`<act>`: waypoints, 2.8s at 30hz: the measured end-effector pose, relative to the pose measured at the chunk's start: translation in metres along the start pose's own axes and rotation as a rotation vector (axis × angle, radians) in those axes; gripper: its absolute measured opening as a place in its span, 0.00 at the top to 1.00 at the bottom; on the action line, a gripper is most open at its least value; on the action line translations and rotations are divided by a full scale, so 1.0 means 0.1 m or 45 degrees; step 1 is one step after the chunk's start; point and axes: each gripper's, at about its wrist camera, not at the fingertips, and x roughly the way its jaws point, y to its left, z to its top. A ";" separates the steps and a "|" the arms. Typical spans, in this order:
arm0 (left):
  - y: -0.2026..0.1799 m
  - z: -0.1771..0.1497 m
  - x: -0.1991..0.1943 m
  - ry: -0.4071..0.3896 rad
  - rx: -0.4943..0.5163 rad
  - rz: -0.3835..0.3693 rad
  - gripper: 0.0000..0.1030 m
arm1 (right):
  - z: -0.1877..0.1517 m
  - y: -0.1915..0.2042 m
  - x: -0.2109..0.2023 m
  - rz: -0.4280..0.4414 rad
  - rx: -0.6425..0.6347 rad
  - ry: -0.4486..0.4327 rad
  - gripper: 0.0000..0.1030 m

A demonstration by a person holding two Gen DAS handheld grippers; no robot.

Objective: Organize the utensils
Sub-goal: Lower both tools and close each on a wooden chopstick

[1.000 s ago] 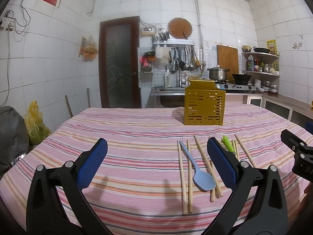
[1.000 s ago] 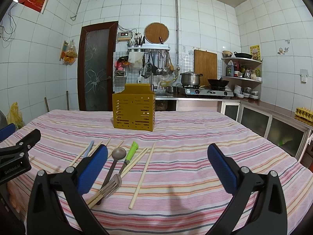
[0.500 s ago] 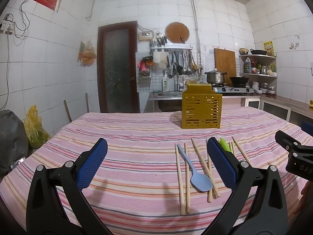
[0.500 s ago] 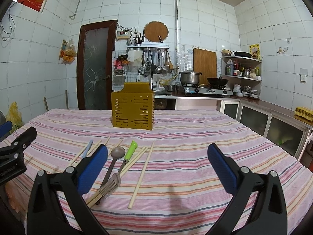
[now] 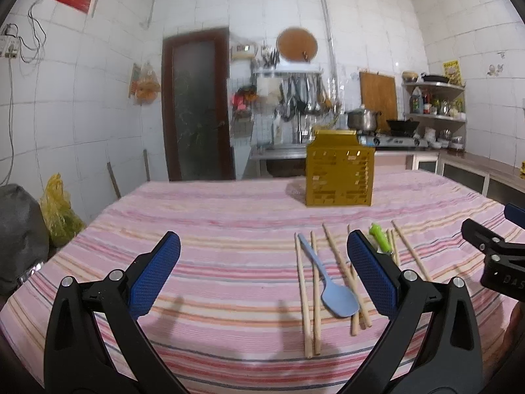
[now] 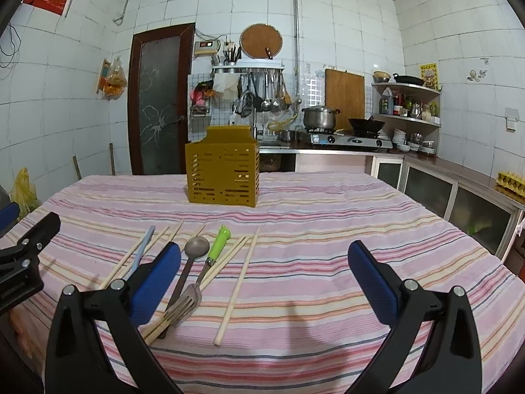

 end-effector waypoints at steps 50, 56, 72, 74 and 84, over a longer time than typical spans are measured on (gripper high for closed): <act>-0.08 -0.01 2.29 0.855 0.055 -0.136 0.11 | 0.15 -0.12 1.99 -0.166 0.008 0.725 0.11; -0.13 0.05 2.33 0.862 0.062 -0.137 0.26 | 0.18 -0.06 2.04 -0.145 0.047 0.732 0.31; -0.39 0.10 2.31 0.893 0.110 -0.146 0.71 | 0.25 0.16 2.10 -0.105 0.009 0.723 0.77; -0.40 0.10 2.32 0.896 0.105 -0.141 0.73 | 0.26 0.18 2.09 -0.097 0.004 0.728 0.83; -0.43 0.13 2.41 0.915 0.079 -0.140 0.82 | 0.26 0.21 2.16 -0.106 0.020 0.752 0.86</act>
